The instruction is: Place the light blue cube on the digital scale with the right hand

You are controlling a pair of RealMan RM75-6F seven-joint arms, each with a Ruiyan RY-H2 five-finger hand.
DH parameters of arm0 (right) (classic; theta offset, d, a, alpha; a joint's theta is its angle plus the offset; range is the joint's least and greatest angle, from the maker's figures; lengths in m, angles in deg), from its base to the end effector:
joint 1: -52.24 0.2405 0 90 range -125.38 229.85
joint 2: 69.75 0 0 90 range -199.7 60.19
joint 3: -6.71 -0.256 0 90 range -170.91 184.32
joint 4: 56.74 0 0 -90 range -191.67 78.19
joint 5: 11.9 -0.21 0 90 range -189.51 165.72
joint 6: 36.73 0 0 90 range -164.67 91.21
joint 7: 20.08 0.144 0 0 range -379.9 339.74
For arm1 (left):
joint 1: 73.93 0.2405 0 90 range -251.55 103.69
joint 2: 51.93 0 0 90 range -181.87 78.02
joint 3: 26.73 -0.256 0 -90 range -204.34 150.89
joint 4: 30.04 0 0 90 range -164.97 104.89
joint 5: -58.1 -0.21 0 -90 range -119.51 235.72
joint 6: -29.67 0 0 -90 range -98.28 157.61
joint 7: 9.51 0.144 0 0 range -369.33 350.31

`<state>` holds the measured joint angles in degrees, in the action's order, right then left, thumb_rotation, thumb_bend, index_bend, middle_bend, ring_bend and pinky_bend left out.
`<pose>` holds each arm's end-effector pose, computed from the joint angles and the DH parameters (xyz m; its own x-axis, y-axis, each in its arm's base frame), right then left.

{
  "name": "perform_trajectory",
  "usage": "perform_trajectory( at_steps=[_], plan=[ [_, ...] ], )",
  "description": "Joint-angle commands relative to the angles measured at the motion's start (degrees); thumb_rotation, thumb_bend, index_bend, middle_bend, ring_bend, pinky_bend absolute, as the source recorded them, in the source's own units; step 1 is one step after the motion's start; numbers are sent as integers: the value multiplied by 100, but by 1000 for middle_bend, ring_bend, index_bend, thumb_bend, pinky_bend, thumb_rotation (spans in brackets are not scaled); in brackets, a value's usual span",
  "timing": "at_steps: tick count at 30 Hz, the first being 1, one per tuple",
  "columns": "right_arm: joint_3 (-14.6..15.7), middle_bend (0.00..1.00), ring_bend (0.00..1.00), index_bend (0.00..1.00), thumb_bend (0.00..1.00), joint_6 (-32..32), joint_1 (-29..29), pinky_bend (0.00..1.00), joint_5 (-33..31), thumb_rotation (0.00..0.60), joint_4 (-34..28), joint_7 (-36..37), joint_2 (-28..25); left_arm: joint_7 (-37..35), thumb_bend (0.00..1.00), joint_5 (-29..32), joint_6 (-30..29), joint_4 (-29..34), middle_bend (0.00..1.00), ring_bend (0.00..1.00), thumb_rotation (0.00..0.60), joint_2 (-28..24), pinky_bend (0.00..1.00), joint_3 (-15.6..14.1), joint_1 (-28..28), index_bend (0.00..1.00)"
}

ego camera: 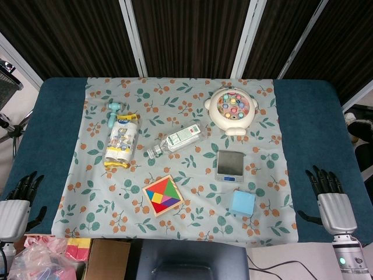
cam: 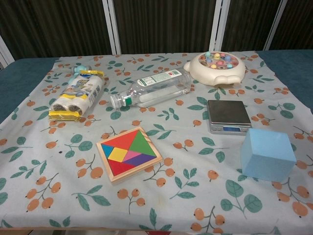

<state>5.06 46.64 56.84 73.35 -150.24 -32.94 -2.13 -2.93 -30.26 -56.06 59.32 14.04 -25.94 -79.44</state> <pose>-0.3067 -0.1742 0.1313 0.5222 -0.0607 0.8506 -0.8525 -0.0087 0.5227 -0.3133 0.1775 0.1477 0.5198 0.0137 0.8542 0.8531 -0.0606 -0.5182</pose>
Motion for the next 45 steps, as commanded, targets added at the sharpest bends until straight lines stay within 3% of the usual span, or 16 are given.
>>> perform_trajectory(
  at_steps=[1,9,19,34,40,45],
  plan=[
    [1,11,0,0,176,-15,4,157,-2,600,0,-12,-1,-14,372,-47,-37,-49,0,74,600,27,327,-1,3,0],
    [23,11,0,0,176,-190,76,157,9,600,-26,36,-35,-21,373,-58,-8,-20,0,74,600,5,326,-38,16,3],
    [221,9,0,0,175,-1393,762,160,375,600,-20,874,-215,-38,374,-61,-14,77,0,74,600,-50,346,-45,30,22],
    [208,94,78,102,176,-2592,1601,261,372,600,-125,1090,-4,-224,373,-171,-54,100,0,78,600,-137,371,-106,63,44],
    [76,194,174,196,179,-3023,1972,337,175,600,26,969,409,-301,373,-237,-44,92,0,78,600,-164,373,-137,57,52],
    [15,323,350,349,182,-3004,2070,486,97,600,214,975,674,-333,374,-235,-27,94,0,78,600,-174,378,-140,54,55]
  ],
)
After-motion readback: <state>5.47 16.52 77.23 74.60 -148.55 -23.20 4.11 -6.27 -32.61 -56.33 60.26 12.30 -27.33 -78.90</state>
